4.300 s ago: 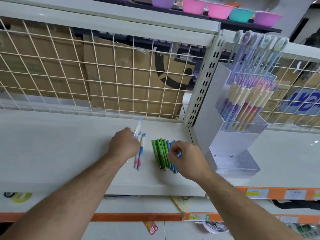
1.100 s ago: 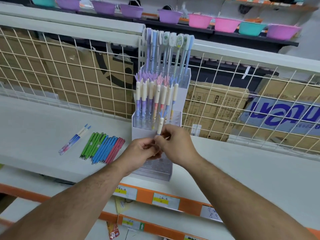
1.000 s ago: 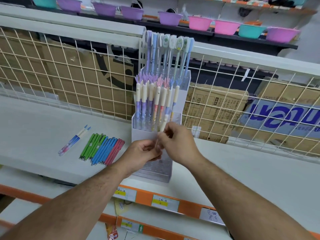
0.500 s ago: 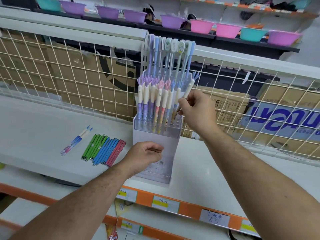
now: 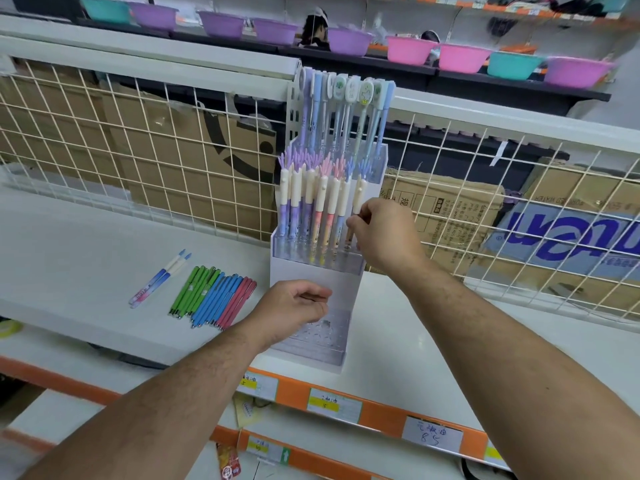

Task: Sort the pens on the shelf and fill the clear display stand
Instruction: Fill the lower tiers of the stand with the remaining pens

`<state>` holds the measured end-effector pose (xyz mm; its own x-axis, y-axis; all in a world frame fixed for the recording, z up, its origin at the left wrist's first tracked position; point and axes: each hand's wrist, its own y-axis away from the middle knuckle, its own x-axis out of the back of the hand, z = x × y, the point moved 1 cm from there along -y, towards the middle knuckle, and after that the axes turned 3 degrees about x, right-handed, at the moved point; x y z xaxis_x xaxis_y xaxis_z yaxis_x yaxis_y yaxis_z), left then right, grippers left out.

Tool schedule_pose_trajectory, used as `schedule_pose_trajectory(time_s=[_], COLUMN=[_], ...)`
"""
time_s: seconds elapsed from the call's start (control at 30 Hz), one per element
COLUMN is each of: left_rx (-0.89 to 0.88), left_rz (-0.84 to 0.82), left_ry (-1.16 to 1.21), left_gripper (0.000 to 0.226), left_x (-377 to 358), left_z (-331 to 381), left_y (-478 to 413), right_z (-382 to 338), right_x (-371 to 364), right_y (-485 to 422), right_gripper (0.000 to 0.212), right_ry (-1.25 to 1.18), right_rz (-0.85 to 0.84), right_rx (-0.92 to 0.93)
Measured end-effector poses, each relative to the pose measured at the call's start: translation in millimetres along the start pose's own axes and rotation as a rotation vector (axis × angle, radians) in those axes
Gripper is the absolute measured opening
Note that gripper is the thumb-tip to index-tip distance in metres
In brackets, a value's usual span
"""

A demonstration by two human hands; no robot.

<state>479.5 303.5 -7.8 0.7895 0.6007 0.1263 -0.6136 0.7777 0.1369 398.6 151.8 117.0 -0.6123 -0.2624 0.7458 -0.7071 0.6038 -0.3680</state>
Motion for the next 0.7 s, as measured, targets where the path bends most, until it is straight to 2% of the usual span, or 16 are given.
schedule_pose_trajectory(time_s=[0.23, 0.37, 0.5, 0.7], left_rx=[0.009, 0.016, 0.017, -0.014], left_rz=[0.008, 0.014, 0.021, 0.022], left_ry=[-0.006, 0.000, -0.022, -0.055], left_gripper=[0.029, 0.030, 0.032, 0.020], left_x=[-0.5, -1.7, -3.0, -0.1], left_z=[2.6, 5.4, 8.0, 12.1], left_y=[0.7, 2.3, 3.6, 8.4], right_z=[-0.2, 3.3, 7.7, 6.7], right_x=[-2.1, -0.4, -3.8, -18.7], right_y=[7.9, 30.3, 58.3, 91.6], right_gripper=[0.017, 0.026, 0.018, 0.015], right_ry=[0.035, 0.018, 0.028, 0.060], right_rz=[-0.022, 0.005, -0.039, -0.100], right_rx=[-0.025, -0.049, -0.054, -0.049])
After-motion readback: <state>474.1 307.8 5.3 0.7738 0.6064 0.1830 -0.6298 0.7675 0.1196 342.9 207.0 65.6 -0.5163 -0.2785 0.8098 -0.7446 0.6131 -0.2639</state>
